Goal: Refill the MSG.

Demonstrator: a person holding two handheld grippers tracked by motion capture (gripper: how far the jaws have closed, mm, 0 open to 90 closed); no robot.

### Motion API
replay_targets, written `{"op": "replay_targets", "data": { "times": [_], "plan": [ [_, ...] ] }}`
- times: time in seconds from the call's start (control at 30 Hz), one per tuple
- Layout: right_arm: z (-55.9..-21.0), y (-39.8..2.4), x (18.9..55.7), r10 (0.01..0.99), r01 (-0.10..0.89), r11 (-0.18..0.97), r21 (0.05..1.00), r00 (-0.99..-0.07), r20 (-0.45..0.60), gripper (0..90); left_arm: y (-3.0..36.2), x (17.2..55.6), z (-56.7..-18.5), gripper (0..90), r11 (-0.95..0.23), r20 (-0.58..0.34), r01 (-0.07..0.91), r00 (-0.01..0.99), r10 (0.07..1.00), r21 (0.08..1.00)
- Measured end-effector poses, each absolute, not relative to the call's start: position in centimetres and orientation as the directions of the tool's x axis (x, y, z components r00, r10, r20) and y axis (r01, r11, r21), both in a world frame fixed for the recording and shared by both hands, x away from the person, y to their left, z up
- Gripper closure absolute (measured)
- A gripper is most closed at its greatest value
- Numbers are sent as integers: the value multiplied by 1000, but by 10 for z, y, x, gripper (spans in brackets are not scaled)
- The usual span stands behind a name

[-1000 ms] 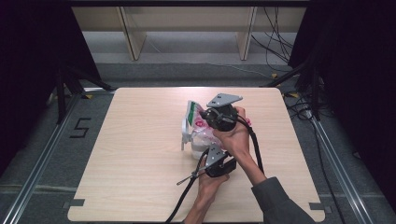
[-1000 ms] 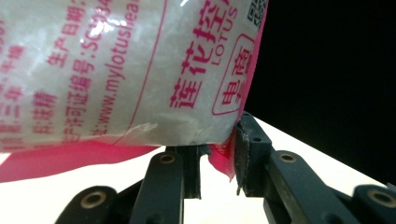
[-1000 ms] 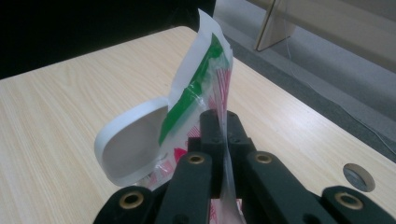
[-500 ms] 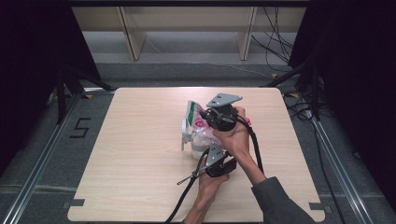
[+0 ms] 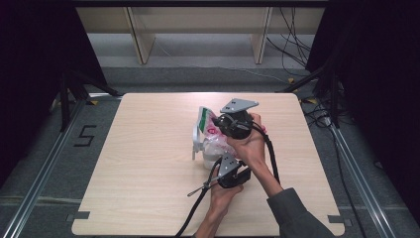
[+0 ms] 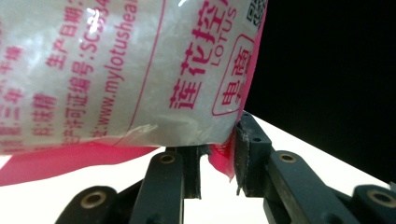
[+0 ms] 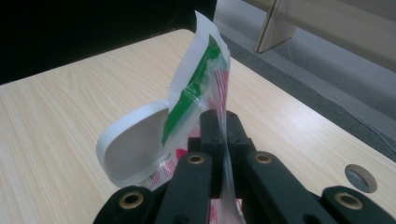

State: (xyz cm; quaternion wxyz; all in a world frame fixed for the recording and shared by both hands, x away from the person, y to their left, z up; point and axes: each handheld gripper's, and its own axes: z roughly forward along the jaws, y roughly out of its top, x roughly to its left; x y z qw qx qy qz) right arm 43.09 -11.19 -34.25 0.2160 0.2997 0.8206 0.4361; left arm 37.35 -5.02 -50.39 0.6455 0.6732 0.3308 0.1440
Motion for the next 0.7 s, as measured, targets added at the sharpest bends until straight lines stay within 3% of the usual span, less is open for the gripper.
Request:
{"op": "replay_targets", "data": {
  "times": [0.33, 0.7],
  "plan": [
    [-344, -110, 432, 670, 275, 461, 844, -731, -128, 900, -51, 372, -503, 737, 51, -236, 266, 733, 638, 963],
    [-342, -111, 431, 683, 306, 440, 845, -724, -94, 900, -52, 373, -503, 738, 54, -231, 255, 740, 632, 965]
  ]
}}
